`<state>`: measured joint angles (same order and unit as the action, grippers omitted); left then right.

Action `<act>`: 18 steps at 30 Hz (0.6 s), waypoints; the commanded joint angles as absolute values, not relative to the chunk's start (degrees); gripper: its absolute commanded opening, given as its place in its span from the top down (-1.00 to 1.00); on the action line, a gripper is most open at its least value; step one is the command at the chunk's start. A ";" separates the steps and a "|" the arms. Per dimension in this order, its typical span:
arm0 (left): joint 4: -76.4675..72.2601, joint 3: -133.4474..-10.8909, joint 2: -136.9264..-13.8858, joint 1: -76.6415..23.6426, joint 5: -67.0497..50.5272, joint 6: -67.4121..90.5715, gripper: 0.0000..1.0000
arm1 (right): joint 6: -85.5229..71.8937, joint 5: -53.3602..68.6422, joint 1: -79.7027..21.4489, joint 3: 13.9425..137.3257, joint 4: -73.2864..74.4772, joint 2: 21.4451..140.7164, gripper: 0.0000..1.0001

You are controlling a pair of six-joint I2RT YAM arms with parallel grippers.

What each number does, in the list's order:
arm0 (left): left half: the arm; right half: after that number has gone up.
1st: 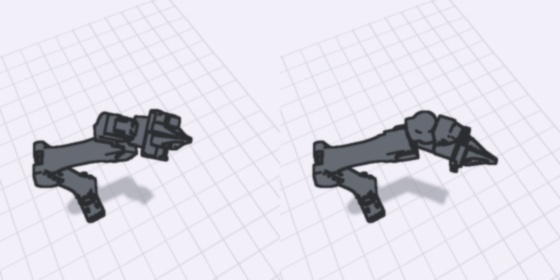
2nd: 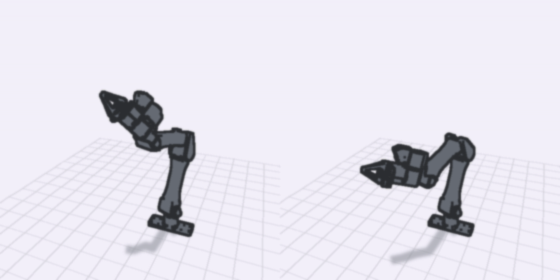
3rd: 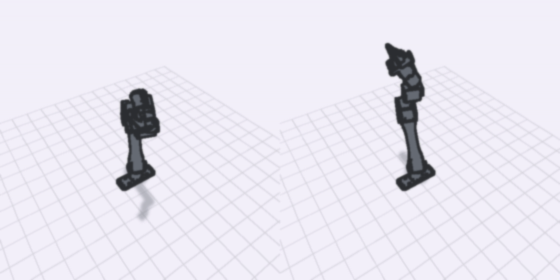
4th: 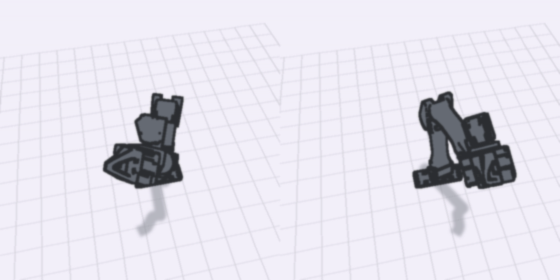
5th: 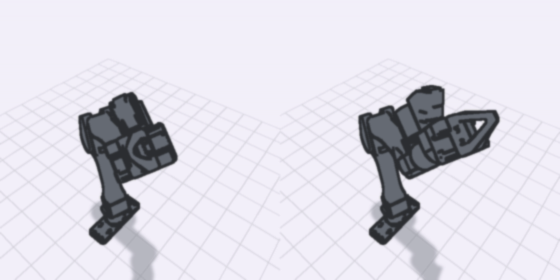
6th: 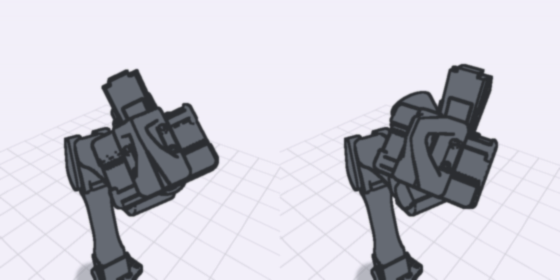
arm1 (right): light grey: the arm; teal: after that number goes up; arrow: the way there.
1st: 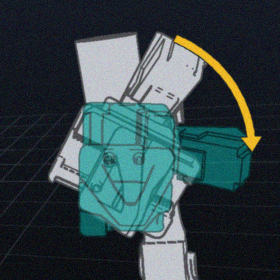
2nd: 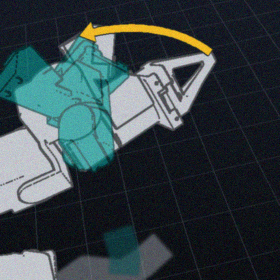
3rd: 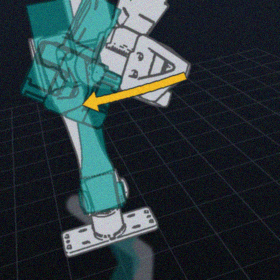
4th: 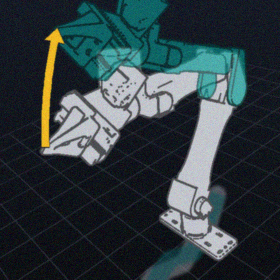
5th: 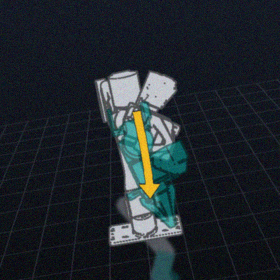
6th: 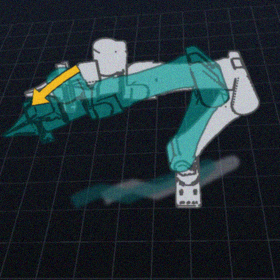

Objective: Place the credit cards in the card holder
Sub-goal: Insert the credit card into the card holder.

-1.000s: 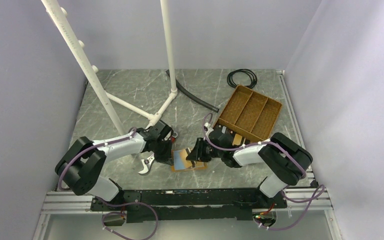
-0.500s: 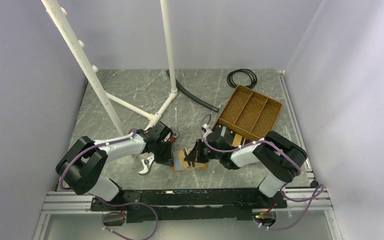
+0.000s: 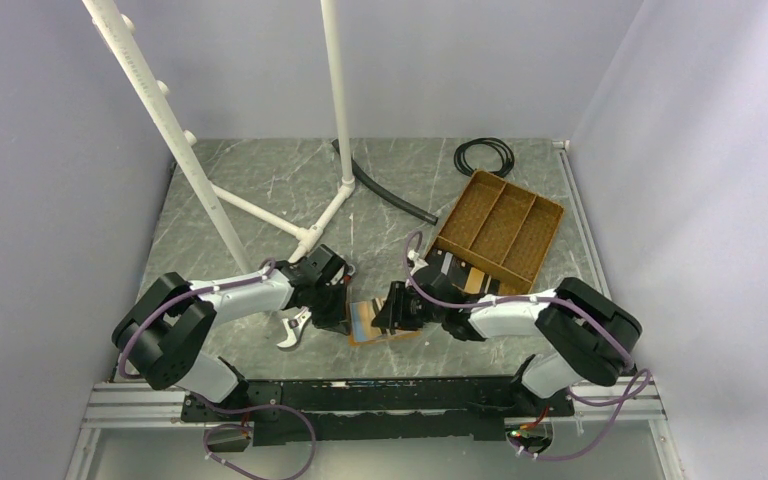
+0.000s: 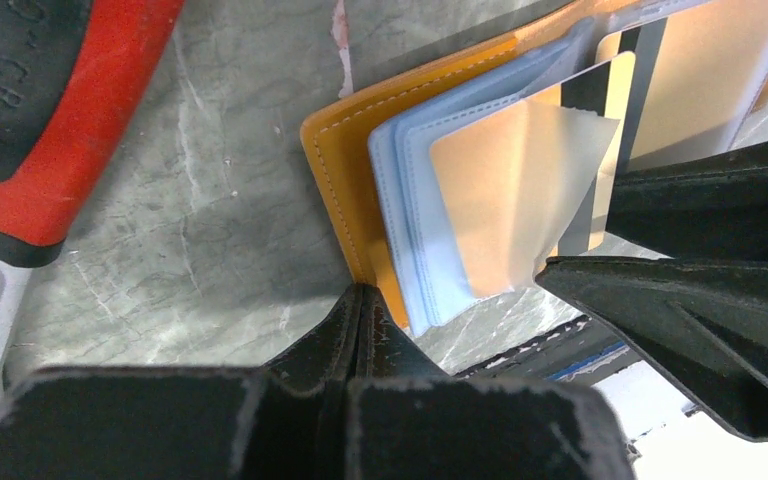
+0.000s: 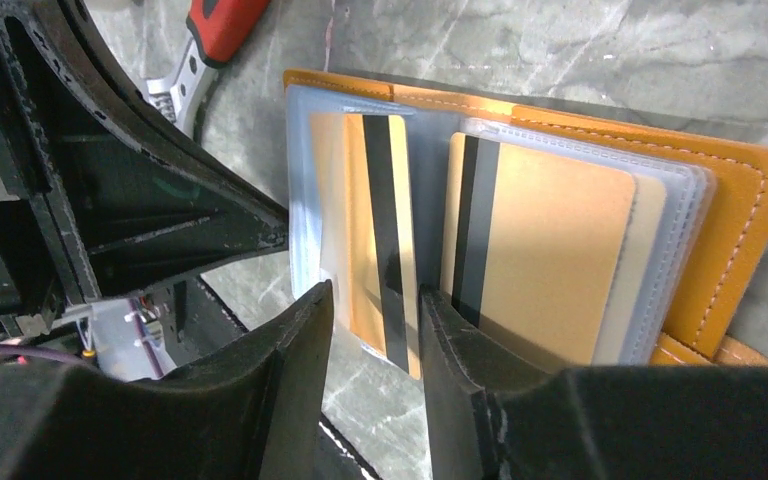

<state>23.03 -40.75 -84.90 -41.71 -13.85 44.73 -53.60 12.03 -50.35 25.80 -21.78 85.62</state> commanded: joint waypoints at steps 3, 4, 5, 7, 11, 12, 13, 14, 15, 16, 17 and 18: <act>22.86 -40.54 -84.42 -42.20 -13.45 44.85 0.99 | -47.45 8.29 -50.80 27.00 -6.07 82.84 0.13; 22.82 -40.52 -84.46 -42.11 -13.45 44.83 0.99 | -47.26 7.94 -50.89 26.88 -5.50 82.32 0.10; 22.70 -40.52 -84.54 -42.11 -13.49 44.87 0.99 | -47.02 7.87 -50.89 26.51 -5.51 81.79 0.07; 22.45 -40.37 -84.75 -42.15 -13.64 44.96 0.99 | -46.53 8.10 -50.89 25.68 -5.93 80.73 0.05; 22.11 -40.13 -84.75 -42.19 -13.88 45.00 0.99 | -45.78 10.31 -50.89 23.15 -10.09 78.99 0.05; 21.95 -40.08 -84.73 -42.20 -13.96 45.02 0.99 | -45.57 11.60 -50.89 22.49 -12.95 79.20 0.05; 21.87 -40.07 -84.74 -42.22 -14.09 45.11 1.00 | -45.54 12.10 -50.89 22.24 -15.35 79.72 0.05; 21.74 -40.08 -84.83 -42.19 -14.29 45.14 0.99 | -45.38 12.50 -50.89 22.35 -16.59 80.52 0.05; 21.64 -40.08 -84.88 -42.18 -14.51 45.10 0.99 | -45.07 13.01 -50.89 22.84 -17.56 81.76 0.05; 21.57 -40.16 -84.98 -42.20 -14.72 45.17 0.99 | -44.93 13.54 -50.93 23.44 -18.35 82.83 0.05; 21.35 -40.16 -84.99 -42.27 -15.07 45.30 0.99 | -44.96 14.70 -51.02 23.88 -19.68 83.90 0.05; 20.82 -40.04 -84.99 -42.21 -15.53 45.45 0.99 | -44.99 15.88 -51.33 24.29 -21.35 84.89 0.04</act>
